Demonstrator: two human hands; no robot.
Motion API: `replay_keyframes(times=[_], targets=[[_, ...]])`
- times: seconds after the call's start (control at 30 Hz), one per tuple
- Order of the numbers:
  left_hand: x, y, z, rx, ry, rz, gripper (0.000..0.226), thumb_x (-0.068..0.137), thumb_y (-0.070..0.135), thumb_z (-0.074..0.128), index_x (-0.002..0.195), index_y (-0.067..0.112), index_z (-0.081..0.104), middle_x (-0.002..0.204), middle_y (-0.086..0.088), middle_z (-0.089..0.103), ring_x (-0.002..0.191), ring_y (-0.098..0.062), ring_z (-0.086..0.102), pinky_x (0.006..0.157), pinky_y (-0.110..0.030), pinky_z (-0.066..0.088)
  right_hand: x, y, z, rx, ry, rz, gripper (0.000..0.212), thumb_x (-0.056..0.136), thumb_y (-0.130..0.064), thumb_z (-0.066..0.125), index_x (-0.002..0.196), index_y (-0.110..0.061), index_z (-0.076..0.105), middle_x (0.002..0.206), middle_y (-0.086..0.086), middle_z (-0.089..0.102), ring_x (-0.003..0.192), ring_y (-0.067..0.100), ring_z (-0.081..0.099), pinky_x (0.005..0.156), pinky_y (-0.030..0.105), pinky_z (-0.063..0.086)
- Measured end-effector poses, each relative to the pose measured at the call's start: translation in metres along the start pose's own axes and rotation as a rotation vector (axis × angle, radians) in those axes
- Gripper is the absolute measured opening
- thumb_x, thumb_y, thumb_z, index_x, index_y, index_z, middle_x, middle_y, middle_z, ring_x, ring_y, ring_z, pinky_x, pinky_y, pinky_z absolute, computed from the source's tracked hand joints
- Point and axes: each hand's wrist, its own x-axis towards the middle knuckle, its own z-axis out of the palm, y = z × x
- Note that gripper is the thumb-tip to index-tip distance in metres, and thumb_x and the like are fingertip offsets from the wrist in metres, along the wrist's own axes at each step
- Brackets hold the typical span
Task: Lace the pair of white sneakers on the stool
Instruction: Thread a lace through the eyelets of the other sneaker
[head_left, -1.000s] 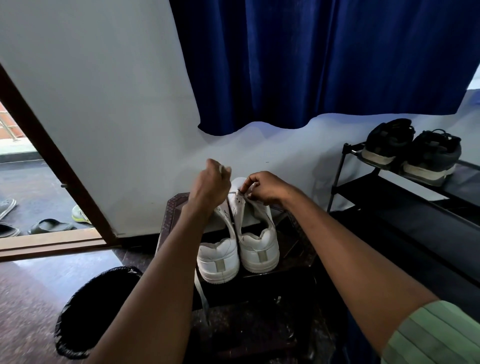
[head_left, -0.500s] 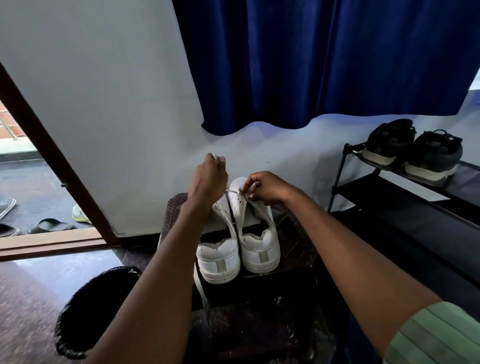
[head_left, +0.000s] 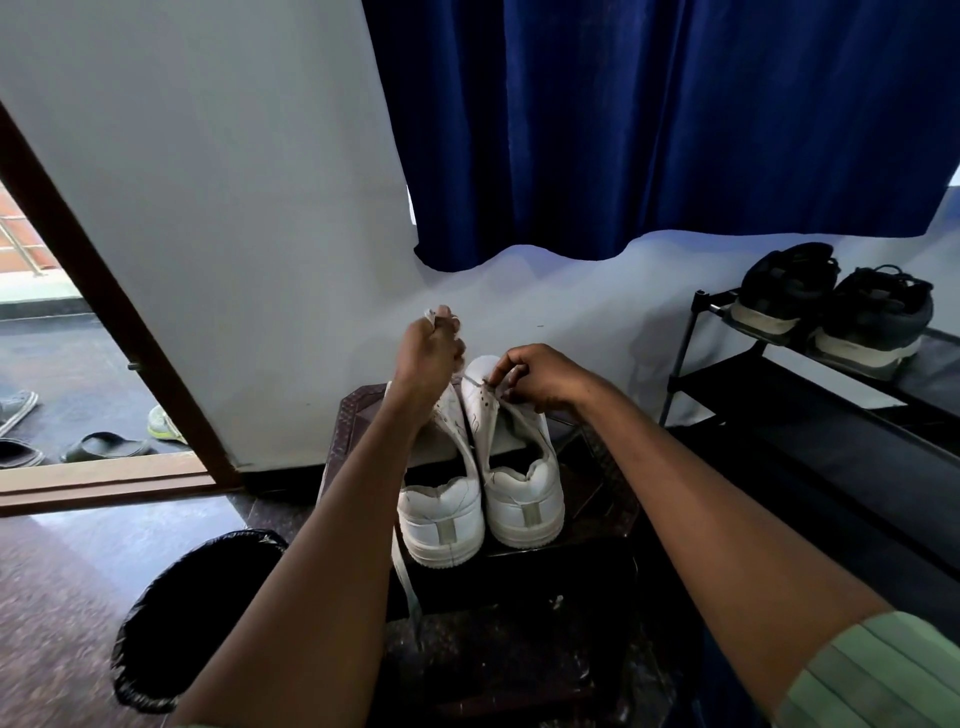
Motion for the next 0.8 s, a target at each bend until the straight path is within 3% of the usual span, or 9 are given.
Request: replay_keyframes(times=[0.1, 0.17, 0.27, 0.33, 0.43, 0.5, 0.6, 0.67, 0.8], targets=[[-0.002, -0.015, -0.004, 0.646, 0.029, 0.138, 0.026, 0.108, 0.036, 0.041, 0.11, 0.011, 0.041, 0.088, -0.012, 0.061, 0.078, -0.037, 0.06, 0.073, -0.046, 0.052, 0.0, 0.0, 0.001, -0.017, -0.003, 0.002, 0.036, 0.088, 0.009, 0.055, 0.091, -0.02, 0.076, 0.094, 0.006, 0.068, 0.079, 0.018, 0.062, 0.048, 0.022, 0.038], [-0.008, -0.017, -0.002, 0.937, -0.081, 0.153, 0.034, 0.107, 0.038, 0.045, 0.122, 0.007, 0.045, 0.108, -0.023, 0.067, 0.094, -0.045, 0.064, 0.084, -0.049, 0.052, -0.001, 0.0, 0.001, -0.013, -0.005, 0.005, 0.036, 0.088, 0.009, 0.052, 0.095, -0.017, 0.074, 0.098, 0.01, 0.069, 0.075, 0.017, 0.058, 0.048, 0.023, 0.037], [-0.009, -0.014, 0.001, 1.226, -0.141, 0.19, 0.04, 0.103, 0.043, 0.05, 0.114, 0.008, 0.068, 0.115, -0.019, 0.071, 0.104, -0.04, 0.066, 0.092, -0.043, 0.047, -0.001, 0.001, 0.0, -0.037, 0.019, 0.016, 0.028, 0.087, 0.006, 0.059, 0.099, -0.017, 0.068, 0.102, 0.008, 0.067, 0.079, 0.021, 0.06, 0.052, 0.028, 0.044], [-0.003, -0.017, 0.004, 1.054, -0.17, 0.145, 0.041, 0.103, 0.046, 0.049, 0.098, 0.013, 0.073, 0.107, -0.018, 0.072, 0.099, -0.037, 0.066, 0.093, -0.043, 0.048, 0.0, 0.003, -0.002, -0.083, 0.052, 0.03, 0.02, 0.087, -0.002, 0.068, 0.097, -0.019, 0.065, 0.105, 0.008, 0.066, 0.086, 0.023, 0.063, 0.059, 0.033, 0.052], [0.005, -0.014, 0.005, 0.227, -0.126, -0.034, 0.048, 0.105, 0.045, 0.05, 0.068, 0.023, 0.071, 0.072, -0.002, 0.07, 0.067, -0.025, 0.06, 0.078, -0.04, 0.047, 0.002, 0.006, -0.004, -0.152, 0.079, 0.065, 0.015, 0.085, -0.009, 0.077, 0.085, -0.017, 0.064, 0.098, 0.013, 0.069, 0.081, 0.027, 0.065, 0.067, 0.04, 0.057], [0.009, -0.009, -0.002, 0.006, -0.024, 0.019, 0.049, 0.107, 0.044, 0.046, 0.068, 0.023, 0.066, 0.063, 0.005, 0.062, 0.06, -0.018, 0.053, 0.072, -0.041, 0.043, 0.004, 0.005, -0.006, -0.228, 0.055, 0.113, 0.017, 0.085, -0.017, 0.081, 0.084, -0.011, 0.066, 0.09, 0.018, 0.07, 0.071, 0.029, 0.065, 0.066, 0.042, 0.058], [0.001, -0.002, -0.016, 0.641, 0.091, 0.198, 0.049, 0.109, 0.049, 0.03, 0.094, 0.024, 0.07, 0.079, 0.001, 0.073, 0.079, -0.024, 0.066, 0.093, -0.044, 0.039, 0.002, 0.003, -0.01, -0.354, 0.044, 0.152, 0.03, 0.083, -0.033, 0.082, 0.086, -0.006, 0.07, 0.079, 0.014, 0.073, 0.059, 0.025, 0.065, 0.062, 0.033, 0.056], [-0.01, -0.003, -0.017, 0.967, 0.16, 0.245, 0.049, 0.11, 0.045, 0.024, 0.117, 0.017, 0.064, 0.103, -0.009, 0.074, 0.098, -0.031, 0.067, 0.101, -0.045, 0.03, -0.002, 0.0, -0.012, -0.331, 0.093, 0.115, 0.025, 0.08, -0.03, 0.084, 0.084, -0.007, 0.074, 0.082, 0.013, 0.076, 0.065, 0.026, 0.07, 0.064, 0.034, 0.057], [-0.011, -0.003, -0.01, 0.818, 0.147, 0.249, 0.046, 0.11, 0.043, 0.029, 0.143, 0.018, 0.048, 0.144, -0.013, 0.044, 0.131, -0.033, 0.045, 0.107, -0.049, 0.031, -0.011, -0.01, -0.016, -0.193, 0.236, -0.021, 0.03, 0.075, -0.026, 0.09, 0.097, -0.019, 0.07, 0.093, 0.001, 0.072, 0.077, 0.019, 0.069, 0.061, 0.032, 0.055]])
